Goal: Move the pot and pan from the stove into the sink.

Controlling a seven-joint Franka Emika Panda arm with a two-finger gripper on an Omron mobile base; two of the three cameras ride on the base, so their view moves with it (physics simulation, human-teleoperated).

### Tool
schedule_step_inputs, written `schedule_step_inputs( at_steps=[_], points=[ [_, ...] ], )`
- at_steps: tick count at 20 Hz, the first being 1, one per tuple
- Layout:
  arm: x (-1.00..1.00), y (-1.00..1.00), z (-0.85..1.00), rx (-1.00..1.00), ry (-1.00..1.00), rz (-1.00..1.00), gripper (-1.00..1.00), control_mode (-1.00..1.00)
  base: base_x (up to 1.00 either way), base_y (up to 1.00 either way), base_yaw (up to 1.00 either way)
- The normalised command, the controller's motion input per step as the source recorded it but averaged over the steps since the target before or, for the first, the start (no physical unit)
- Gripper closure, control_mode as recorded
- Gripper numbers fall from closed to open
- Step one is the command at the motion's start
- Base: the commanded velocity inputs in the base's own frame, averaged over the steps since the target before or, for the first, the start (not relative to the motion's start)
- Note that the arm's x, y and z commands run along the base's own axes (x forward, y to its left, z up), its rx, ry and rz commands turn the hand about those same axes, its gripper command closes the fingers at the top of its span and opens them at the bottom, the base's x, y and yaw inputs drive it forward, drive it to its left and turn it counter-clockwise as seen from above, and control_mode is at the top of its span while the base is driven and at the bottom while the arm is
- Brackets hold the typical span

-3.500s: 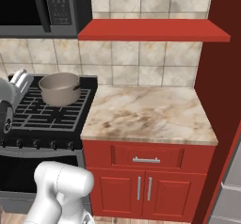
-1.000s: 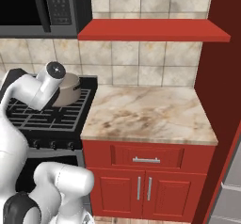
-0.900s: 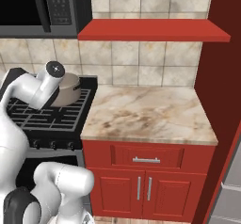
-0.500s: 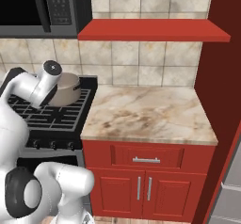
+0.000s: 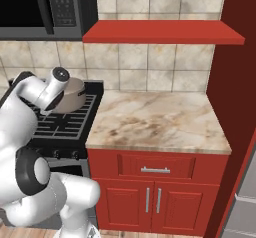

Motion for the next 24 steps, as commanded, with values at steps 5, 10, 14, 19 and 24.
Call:
schedule_step_inputs(
  at_steps=[5,10,14,19,24],
  points=[
    [0.52,0.17,-0.27,-0.02,0.00,0.05,-1.00,-1.00,0.00,0.00,0.00],
    [0.53,0.22,-0.17,-0.04,0.00,0.04,-1.00,-1.00,0.00,0.00,0.00],
    [0.48,0.18,-0.08,-0.05,0.00,0.01,-1.00,-1.00,0.00,0.00,0.00],
    [0.34,0.11,-0.06,-0.05,0.00,0.00,-1.00,-1.00,0.00,0.00,0.00],
    [0.17,0.09,-0.05,-0.06,0.00,0.00,-1.00,-1.00,0.00,0.00,0.00]
  ],
)
